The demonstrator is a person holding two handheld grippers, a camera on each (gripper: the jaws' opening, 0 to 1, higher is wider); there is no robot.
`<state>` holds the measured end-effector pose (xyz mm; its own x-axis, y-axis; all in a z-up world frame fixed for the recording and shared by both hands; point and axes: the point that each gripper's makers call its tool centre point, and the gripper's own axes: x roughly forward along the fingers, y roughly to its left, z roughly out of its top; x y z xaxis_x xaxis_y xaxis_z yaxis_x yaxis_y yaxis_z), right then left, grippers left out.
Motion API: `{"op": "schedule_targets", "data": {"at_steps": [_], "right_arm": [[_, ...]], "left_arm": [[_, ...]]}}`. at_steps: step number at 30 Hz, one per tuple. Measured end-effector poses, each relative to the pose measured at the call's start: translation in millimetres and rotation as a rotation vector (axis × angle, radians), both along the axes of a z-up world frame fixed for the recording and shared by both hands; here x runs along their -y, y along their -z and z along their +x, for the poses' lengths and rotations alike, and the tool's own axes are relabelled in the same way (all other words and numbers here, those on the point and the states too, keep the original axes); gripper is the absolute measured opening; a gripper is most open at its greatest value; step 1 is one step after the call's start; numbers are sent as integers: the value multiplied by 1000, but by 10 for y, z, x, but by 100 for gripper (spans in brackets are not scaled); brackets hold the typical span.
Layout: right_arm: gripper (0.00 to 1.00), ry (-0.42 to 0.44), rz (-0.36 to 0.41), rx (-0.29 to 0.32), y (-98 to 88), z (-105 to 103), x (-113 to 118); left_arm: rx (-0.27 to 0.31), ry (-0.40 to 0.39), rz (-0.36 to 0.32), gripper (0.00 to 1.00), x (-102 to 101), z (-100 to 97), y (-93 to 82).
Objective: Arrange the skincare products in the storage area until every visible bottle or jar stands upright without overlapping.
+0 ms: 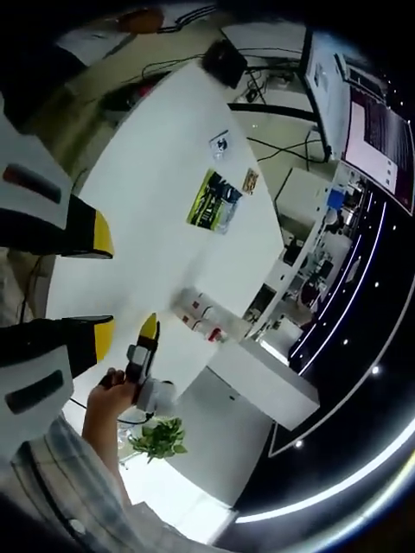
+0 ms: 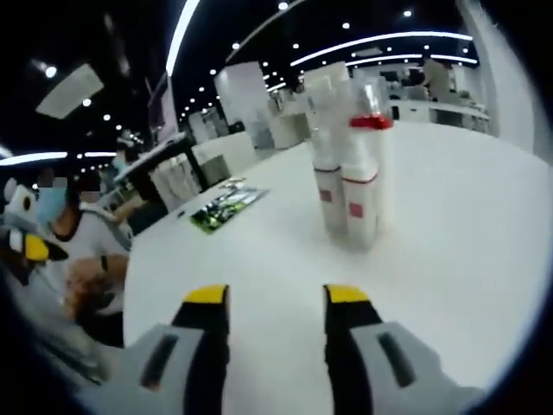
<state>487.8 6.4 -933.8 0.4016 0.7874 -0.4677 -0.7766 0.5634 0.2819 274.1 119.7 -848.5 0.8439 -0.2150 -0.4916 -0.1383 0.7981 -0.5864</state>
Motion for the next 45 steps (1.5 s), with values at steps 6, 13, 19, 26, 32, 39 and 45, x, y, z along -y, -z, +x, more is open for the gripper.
{"op": "schedule_targets", "data": {"at_steps": [6,13,19,26,32,39,45], "right_arm": [[44,-24,10,-13,-89,-216,-56],[49,-61,-1,-45,-210,-555,-17],[51,-55,-67,-93,-202,-778,68],[51,-14,-104,-110,-460,-840,49],[53,33,-110,-95,-645,-846,30],[53,121,-110,-140,-648,-960,96],[53,151,-107,-129,-657,-1000,191]], "left_arm": [[2,12,-19,27,-95,176,38],[-2,51,-46,35,-201,537,90],[12,42,-58,54,-370,1012,188],[-50,65,139,87,-748,1530,456],[-120,62,364,100,-1163,1919,745],[-178,89,502,100,-1393,2310,1052],[-220,153,697,100,-1475,2454,1157]]}}
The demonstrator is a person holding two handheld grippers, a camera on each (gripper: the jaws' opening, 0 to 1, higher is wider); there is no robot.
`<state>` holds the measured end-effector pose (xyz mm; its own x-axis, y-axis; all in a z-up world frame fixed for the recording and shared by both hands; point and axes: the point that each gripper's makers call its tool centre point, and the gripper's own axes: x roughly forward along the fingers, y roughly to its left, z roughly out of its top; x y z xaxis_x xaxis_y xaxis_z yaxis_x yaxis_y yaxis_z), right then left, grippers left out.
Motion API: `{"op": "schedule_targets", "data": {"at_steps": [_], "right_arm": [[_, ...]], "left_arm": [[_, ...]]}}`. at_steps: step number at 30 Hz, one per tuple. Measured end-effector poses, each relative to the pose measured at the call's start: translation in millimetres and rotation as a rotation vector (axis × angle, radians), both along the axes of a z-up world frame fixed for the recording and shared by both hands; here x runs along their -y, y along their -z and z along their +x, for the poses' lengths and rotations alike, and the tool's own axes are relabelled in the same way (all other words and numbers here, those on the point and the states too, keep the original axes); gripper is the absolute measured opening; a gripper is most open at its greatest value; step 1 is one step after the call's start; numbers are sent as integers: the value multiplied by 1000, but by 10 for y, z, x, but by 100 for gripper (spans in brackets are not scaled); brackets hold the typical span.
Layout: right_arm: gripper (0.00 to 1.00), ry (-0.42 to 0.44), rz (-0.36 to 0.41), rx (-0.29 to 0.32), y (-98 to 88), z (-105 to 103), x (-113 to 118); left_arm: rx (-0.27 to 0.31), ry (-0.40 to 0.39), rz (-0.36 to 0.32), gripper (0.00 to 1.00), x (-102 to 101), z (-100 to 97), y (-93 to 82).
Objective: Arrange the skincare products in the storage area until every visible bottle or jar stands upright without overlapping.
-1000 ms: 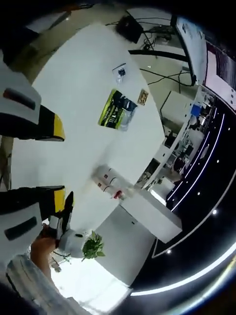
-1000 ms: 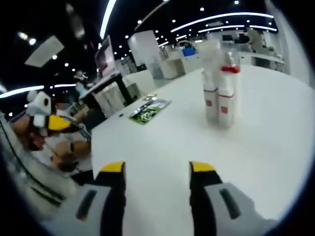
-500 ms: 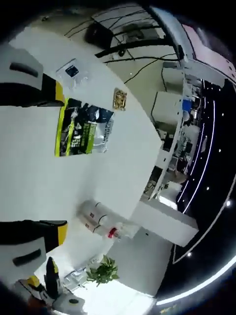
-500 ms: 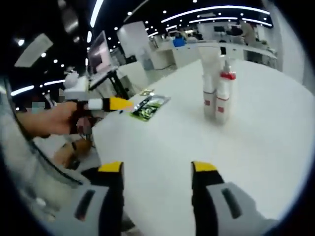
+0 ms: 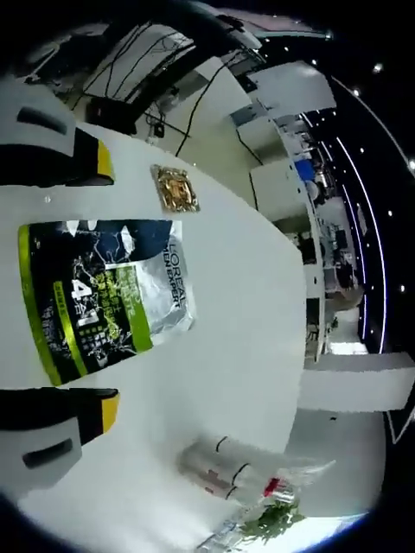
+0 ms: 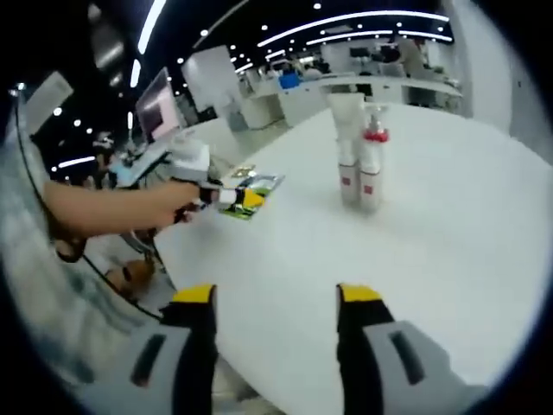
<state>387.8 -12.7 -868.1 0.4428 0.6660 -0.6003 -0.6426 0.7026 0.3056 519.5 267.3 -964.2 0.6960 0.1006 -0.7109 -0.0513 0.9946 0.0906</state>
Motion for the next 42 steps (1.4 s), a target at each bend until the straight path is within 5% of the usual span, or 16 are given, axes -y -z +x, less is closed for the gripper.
{"op": "schedule_targets", "data": {"at_steps": [4,5,10,16,19,29,31,33,35,37,42], "right_arm": [[52,-18,-15,0,46,33,34],[52,-17,-11,2,31,61,43],[52,13,12,31,-53,221,93],[50,-8,-7,22,22,178,99],[49,6,-5,24,21,192,124],[44,41,33,47,-72,324,68],[44,43,40,62,-115,358,48],[44,41,38,65,-113,366,37],[44,38,38,65,-107,361,26],[43,36,37,61,-103,345,8],[43,34,86,50,-129,375,-134]], "left_arm": [[-71,-91,-118,100,1,-36,205],[-33,-107,-166,100,34,33,188],[-28,-91,-136,100,21,130,194],[-9,-93,-140,95,-32,217,145],[-1,-82,-126,77,-79,172,88],[32,-63,-134,65,15,123,86],[38,-48,-131,48,47,94,53],[44,-51,-143,45,60,94,44],[42,-48,-148,31,40,77,37],[31,-99,-273,22,88,72,32],[74,-99,-393,12,67,142,12]]}}
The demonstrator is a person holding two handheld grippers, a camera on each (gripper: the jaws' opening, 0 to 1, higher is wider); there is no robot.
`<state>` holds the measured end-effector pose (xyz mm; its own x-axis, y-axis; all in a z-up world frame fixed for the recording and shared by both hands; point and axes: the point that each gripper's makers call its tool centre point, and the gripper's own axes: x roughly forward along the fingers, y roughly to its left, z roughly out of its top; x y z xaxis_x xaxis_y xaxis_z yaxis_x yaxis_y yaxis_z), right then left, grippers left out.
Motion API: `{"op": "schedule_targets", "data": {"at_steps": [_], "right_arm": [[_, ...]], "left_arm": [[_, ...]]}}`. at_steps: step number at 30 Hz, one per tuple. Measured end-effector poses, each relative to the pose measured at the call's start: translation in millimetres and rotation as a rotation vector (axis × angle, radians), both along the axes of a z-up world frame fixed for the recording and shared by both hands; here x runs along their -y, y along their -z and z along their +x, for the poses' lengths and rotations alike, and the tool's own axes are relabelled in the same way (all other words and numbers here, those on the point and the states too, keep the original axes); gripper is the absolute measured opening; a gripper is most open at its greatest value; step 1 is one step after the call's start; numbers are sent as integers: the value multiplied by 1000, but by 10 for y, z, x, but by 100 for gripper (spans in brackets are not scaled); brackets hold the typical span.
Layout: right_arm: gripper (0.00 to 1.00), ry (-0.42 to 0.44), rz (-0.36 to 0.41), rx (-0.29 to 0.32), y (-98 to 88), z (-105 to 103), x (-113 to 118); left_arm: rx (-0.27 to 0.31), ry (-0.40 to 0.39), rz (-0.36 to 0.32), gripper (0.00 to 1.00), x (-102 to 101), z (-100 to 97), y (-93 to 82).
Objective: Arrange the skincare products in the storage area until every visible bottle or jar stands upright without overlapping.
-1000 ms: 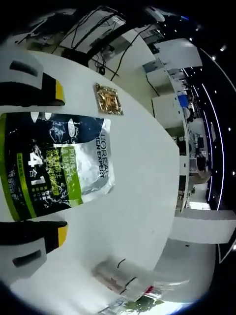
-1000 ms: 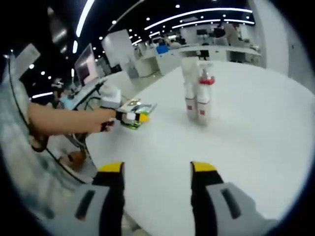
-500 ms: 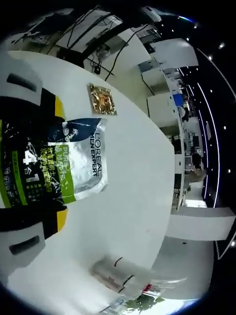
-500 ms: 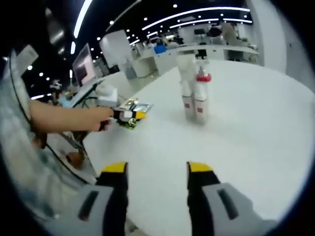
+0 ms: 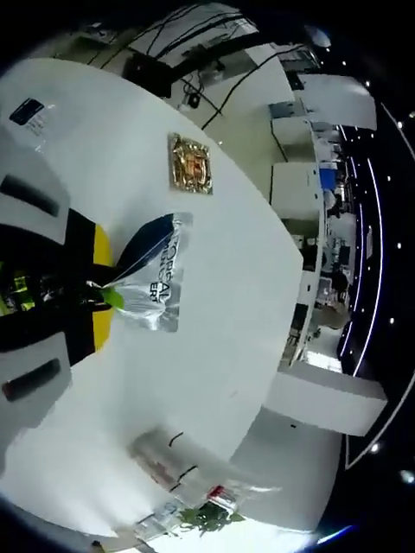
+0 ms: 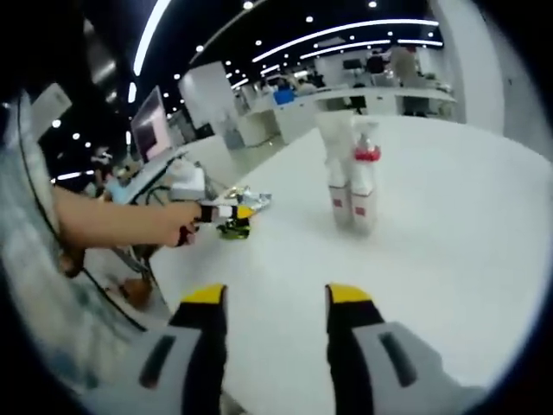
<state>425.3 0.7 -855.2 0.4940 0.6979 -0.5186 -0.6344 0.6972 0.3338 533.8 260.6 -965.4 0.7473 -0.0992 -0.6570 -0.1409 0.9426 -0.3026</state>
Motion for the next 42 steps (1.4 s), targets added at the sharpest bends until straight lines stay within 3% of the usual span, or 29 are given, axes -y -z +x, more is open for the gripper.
{"op": "schedule_targets", "data": {"at_steps": [3,5,8,13,14,16,18,21,24,26,27,28,29,30,32,34,35,36,37,38,42], "right_arm": [[43,-7,52,0,-64,83,-148],[43,-35,76,-6,-88,122,-291],[43,-61,143,-33,-159,176,-527],[49,-75,333,-183,-271,207,-1017],[51,-56,396,-206,-311,250,-1118],[55,-21,442,-225,-334,325,-1215],[56,-2,514,-316,-365,347,-1345],[53,23,549,-371,-356,402,-1438],[35,21,503,-455,-201,317,-1449],[20,30,477,-461,-133,289,-1423],[14,16,539,-499,-211,230,-1456],[13,75,558,-557,-200,238,-1433],[12,58,548,-531,-197,229,-1394],[10,56,556,-552,-210,214,-1388],[7,43,561,-569,-234,193,-1372],[2,24,577,-558,-305,189,-1365],[1,15,585,-561,-336,199,-1351],[1,-7,617,-577,-393,185,-1363],[1,-15,628,-582,-425,197,-1362],[1,-21,635,-581,-453,201,-1362],[1,-103,704,-610,-658,127,-1419]], "left_arm": [[57,-52,-124,9,-10,-22,-132],[100,-67,-251,9,77,-71,-276],[134,-4,-291,9,246,-246,-461],[205,106,-401,9,650,-620,-863],[213,126,-418,9,729,-685,-925],[197,169,-457,9,900,-851,-1016],[192,201,-454,9,1006,-968,-1075],[186,263,-451,9,1142,-1095,-1135],[213,338,-440,10,1285,-1179,-1262],[204,364,-412,10,1324,-1208,-1272],[174,364,-402,11,1326,-1223,-1231],[186,369,-386,11,1330,-1241,-1246],[201,377,-392,12,1340,-1258,-1263],[193,382,-403,14,1346,-1274,-1258],[184,392,-418,24,1354,-1314,-1256],[187,416,-406,45,1364,-1349,-1264],[208,432,-324,48,1264,-1354,-1232],[236,446,-319,48,1246,-1364,-1263],[254,455,-338,48,1236,-1375,-1290],[249,424,-448,48,1237,-1400,-1349],[279,425,-671,47,1270,-1463,-1525]]}}
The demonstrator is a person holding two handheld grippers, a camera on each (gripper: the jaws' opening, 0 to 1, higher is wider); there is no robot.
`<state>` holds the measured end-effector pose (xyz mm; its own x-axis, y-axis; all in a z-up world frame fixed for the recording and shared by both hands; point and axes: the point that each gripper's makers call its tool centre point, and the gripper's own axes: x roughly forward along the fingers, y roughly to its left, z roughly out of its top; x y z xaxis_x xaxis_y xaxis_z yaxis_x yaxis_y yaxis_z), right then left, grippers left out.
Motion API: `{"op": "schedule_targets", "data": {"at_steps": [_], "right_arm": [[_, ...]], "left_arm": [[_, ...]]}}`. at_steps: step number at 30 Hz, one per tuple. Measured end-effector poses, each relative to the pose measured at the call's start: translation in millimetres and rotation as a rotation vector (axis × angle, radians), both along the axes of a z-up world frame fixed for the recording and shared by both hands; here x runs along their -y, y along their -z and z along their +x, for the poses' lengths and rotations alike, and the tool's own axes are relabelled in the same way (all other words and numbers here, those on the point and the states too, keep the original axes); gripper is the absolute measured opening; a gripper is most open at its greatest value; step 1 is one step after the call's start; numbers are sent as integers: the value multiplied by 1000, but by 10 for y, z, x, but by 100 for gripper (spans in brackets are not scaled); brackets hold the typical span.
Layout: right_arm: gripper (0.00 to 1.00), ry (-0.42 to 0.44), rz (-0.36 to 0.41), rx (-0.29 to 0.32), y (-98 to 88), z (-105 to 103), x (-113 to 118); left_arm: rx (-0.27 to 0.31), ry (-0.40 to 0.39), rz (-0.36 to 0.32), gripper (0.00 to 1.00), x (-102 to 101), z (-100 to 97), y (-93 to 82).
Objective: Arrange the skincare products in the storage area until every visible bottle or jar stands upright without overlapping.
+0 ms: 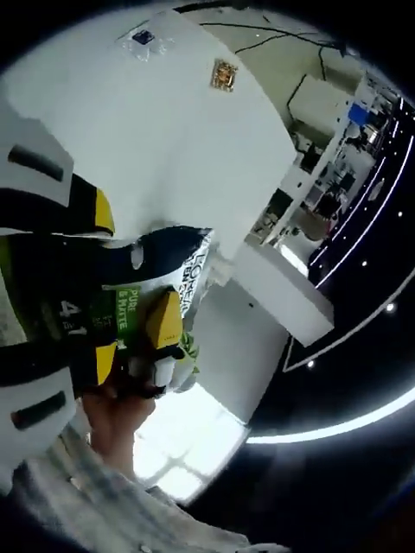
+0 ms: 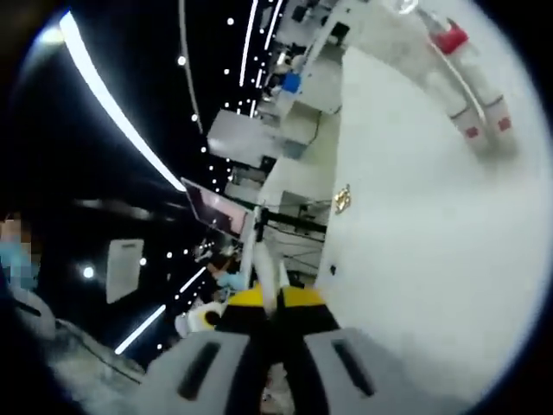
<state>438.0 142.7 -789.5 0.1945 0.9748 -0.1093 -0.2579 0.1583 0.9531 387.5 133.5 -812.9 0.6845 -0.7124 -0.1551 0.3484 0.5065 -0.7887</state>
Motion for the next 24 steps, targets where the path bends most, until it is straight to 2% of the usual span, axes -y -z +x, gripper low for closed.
{"op": "schedule_targets", "data": {"at_steps": [1,2,4,6,8,9,10,11,12,13,14,15,17,18,19,21,24], "right_arm": [[1,-21,8,4,-31,-31,-13],[1,-32,19,24,-61,-44,-17],[1,-50,58,8,-123,-70,-7],[1,-38,49,16,-120,-63,28],[1,-45,59,14,-131,-72,38],[1,-51,59,19,-131,-76,43],[1,-54,48,23,-112,-79,48],[1,-57,52,29,-119,-85,43],[1,-54,59,44,-137,-79,33],[1,-42,62,65,-148,-62,30],[2,-36,69,65,-156,-54,28],[5,-29,70,65,-151,-57,19],[15,-65,4,101,-22,-121,8],[16,-73,-1,119,-10,-151,0],[14,-79,9,118,-25,-183,-6],[9,-94,31,100,-47,-239,3],[6,-93,34,82,-34,-239,27]], "left_arm": [[3,1,-25,46,-5,-6,-23],[-4,-44,-57,41,-88,31,-6],[-30,-68,-137,26,-149,18,-35],[-53,-96,-251,20,-198,5,-114],[-61,-100,-312,11,-207,-18,-158],[-51,-111,-336,5,-233,-28,-181],[-27,-90,-368,2,-208,-49,-246],[-42,-96,-395,1,-192,-63,-262],[-42,-112,-361,1,-193,-50,-223],[-41,-133,-385,1,-202,-35,-245],[-47,-143,-429,1,-202,-19,-289],[-54,-187,-479,0,-242,18,-313],[-36,-252,-564,0,-343,94,-381],[-38,-265,-579,0,-363,113,-385],[-42,-257,-565,0,-355,115,-365],[-48,-264,-550,0,-365,147,-352],[-59,-269,-531,0,-356,192,-324]]}}
